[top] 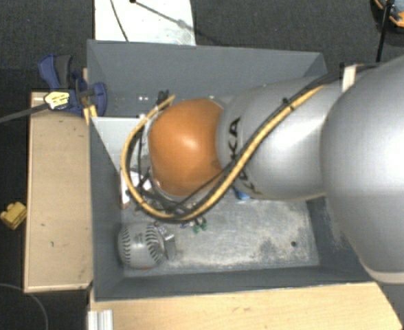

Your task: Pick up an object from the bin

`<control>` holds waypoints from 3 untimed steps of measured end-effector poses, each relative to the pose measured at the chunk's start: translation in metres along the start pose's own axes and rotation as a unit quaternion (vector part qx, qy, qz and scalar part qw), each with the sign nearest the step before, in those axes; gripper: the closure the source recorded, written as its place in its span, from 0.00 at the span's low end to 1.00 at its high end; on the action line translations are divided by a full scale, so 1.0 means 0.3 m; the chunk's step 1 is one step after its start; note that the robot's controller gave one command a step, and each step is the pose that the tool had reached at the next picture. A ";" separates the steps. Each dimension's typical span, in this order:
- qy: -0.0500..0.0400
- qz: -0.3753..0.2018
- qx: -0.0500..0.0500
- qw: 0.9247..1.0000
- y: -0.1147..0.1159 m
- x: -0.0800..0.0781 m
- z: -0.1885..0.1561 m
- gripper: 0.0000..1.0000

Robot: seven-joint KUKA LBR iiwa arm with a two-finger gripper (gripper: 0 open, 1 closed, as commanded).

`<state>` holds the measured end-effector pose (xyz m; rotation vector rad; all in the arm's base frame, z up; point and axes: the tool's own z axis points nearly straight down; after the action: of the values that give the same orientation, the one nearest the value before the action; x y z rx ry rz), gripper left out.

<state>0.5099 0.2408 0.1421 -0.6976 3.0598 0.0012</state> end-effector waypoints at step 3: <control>-0.011 -0.172 0.012 0.985 0.029 0.030 0.205 1.00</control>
Offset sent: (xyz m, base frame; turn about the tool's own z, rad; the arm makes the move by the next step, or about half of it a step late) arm -0.0278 0.0136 -0.0721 -0.3630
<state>0.4981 0.2448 0.0805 -1.2032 2.8698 -0.0292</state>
